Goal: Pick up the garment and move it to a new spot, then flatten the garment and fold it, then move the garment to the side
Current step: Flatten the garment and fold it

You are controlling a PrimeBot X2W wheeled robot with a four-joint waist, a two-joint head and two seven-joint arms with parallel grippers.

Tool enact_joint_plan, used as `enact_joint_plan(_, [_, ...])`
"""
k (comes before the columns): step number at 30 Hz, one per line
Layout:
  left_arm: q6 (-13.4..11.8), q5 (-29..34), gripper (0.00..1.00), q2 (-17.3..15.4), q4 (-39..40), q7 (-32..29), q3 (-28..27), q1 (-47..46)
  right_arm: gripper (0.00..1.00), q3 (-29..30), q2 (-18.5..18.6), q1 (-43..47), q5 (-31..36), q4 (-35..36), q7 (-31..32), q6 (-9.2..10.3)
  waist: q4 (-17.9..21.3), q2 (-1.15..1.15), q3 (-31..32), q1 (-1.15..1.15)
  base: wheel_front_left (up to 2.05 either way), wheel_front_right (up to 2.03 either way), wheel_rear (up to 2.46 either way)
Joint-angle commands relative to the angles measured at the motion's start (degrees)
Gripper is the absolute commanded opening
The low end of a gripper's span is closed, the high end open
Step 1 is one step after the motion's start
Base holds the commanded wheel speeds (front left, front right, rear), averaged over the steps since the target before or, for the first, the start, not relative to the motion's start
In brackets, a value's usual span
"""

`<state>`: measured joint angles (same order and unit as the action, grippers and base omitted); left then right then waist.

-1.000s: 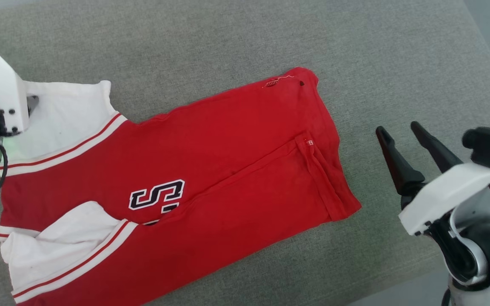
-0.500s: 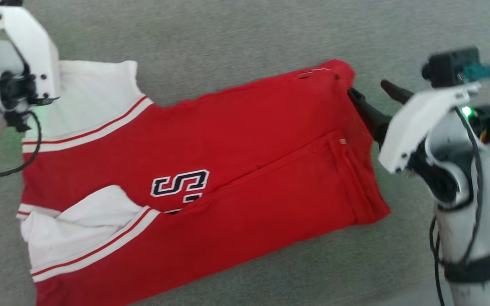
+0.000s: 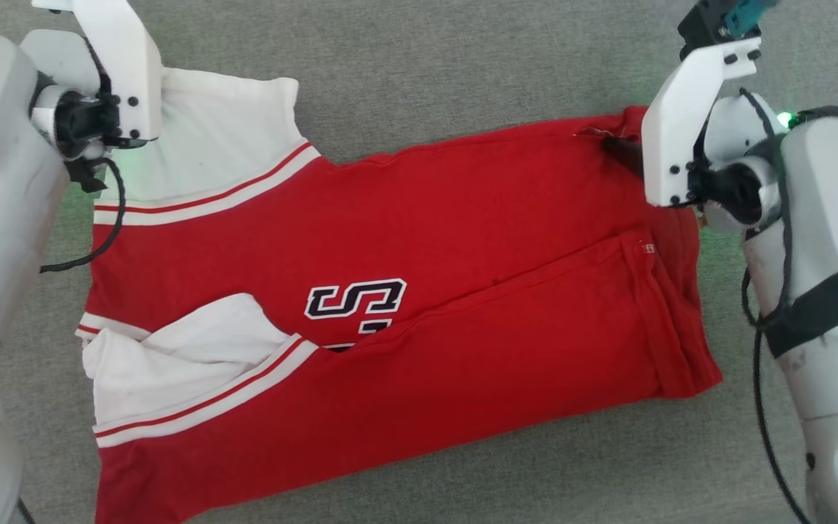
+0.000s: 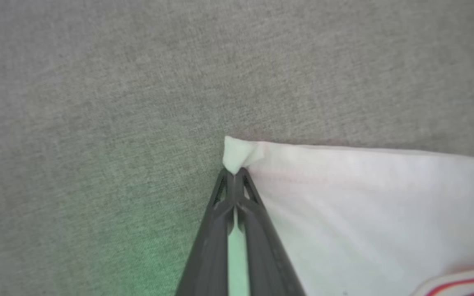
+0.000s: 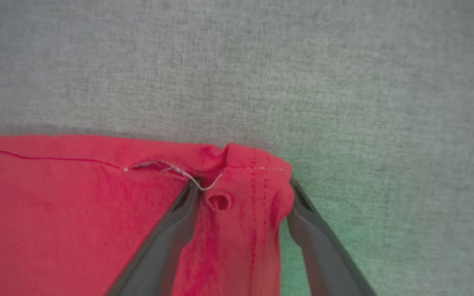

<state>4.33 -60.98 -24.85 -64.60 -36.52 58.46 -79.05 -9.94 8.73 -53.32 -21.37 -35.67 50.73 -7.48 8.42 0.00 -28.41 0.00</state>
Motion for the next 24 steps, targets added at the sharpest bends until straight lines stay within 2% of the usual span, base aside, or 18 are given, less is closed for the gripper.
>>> enact_joint_plan(1, [0.5,0.0,0.00,1.3,-1.1,0.7,0.6,1.4,0.00,-1.5,-0.6,2.7,-0.9,-4.3,2.0,-0.02,-0.5,0.00,0.1,0.00,0.00,0.00,0.00])
enact_joint_plan(5, [1.0,-0.8,0.00,1.8,-2.0,2.1,-0.2,0.6,0.00,-2.6,0.8,1.4,-1.7,-5.2,2.0,-0.01,-1.3,0.00,0.8,0.00,0.00,0.00,0.00])
enact_joint_plan(13, [2.1,-2.8,0.00,1.3,-2.2,-1.6,-1.4,-1.2,0.00,-4.1,7.4,3.2,-5.4,3.0,-2.9,0.00,-4.2,0.00,4.1,0.00,0.00,0.00,0.00])
enact_joint_plan(21, [2.9,-4.1,0.00,-2.2,7.7,-5.8,-0.4,2.3,0.00,-1.6,13.5,12.9,-9.9,17.0,-2.7,0.00,-7.7,0.00,7.5,0.00,0.00,0.00,0.00])
enact_joint_plan(24, [1.2,-4.3,0.00,-4.8,14.6,-6.7,-0.1,5.0,0.00,0.2,15.2,17.7,-10.7,23.5,-1.2,0.00,-8.7,0.00,8.5,0.00,0.00,0.00,0.00])
